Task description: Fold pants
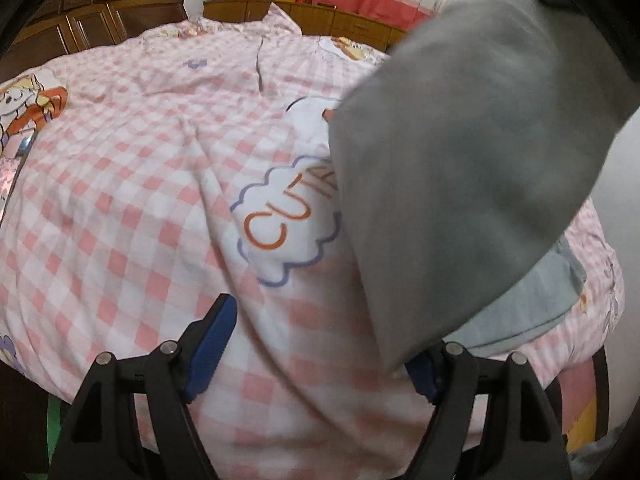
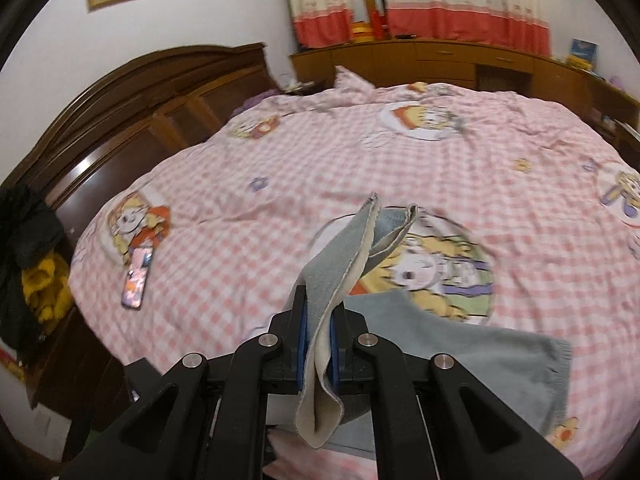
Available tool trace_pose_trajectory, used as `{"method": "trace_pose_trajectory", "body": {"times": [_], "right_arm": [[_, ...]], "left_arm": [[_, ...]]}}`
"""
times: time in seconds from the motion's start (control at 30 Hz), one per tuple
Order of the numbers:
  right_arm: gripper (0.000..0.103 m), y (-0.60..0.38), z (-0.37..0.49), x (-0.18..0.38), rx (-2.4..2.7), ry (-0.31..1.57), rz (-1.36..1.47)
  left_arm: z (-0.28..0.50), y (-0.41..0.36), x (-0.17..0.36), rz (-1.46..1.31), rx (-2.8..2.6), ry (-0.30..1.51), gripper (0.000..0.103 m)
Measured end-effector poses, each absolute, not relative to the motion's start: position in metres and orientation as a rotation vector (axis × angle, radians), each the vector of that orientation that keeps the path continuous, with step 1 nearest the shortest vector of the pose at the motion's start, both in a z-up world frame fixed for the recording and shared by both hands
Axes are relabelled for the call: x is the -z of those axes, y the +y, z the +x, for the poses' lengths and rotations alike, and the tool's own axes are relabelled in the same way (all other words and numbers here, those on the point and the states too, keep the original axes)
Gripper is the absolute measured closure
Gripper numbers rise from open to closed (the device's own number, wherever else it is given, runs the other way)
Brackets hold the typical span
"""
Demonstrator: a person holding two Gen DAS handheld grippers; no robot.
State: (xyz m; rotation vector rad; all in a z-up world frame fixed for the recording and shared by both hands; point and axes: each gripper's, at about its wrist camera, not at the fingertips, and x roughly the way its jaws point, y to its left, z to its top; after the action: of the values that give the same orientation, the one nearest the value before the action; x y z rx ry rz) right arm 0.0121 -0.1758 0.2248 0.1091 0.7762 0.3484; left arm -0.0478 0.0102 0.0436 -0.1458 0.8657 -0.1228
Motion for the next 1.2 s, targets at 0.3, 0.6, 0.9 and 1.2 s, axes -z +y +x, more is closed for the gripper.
{"method": "trace_pose_trajectory", "body": {"times": [0.3, 0.6, 0.9, 1.2], "right_arm": [[0.094, -0.269, 0.003, -0.232, -0.224, 0.743, 0.145], [0.094, -0.358, 0.012, -0.149, -0.103, 0.872, 0.157], [0.093, -0.401, 0.020, -0.041, -0.037, 1.024, 0.225], [0.081, -0.409, 0.005, -0.059, -0.030, 1.004, 0.235]], "left_arm": [[-0.043, -0.047, -0.042, -0.006, 0.133, 0.883, 0.022], [-0.045, -0.083, -0.027, 0.105, 0.132, 0.905, 0.021], [-0.047, -0.093, -0.015, 0.168, 0.135, 0.921, 0.021], [-0.060, -0.082, -0.023, 0.203, 0.196, 0.951, 0.021]]}}
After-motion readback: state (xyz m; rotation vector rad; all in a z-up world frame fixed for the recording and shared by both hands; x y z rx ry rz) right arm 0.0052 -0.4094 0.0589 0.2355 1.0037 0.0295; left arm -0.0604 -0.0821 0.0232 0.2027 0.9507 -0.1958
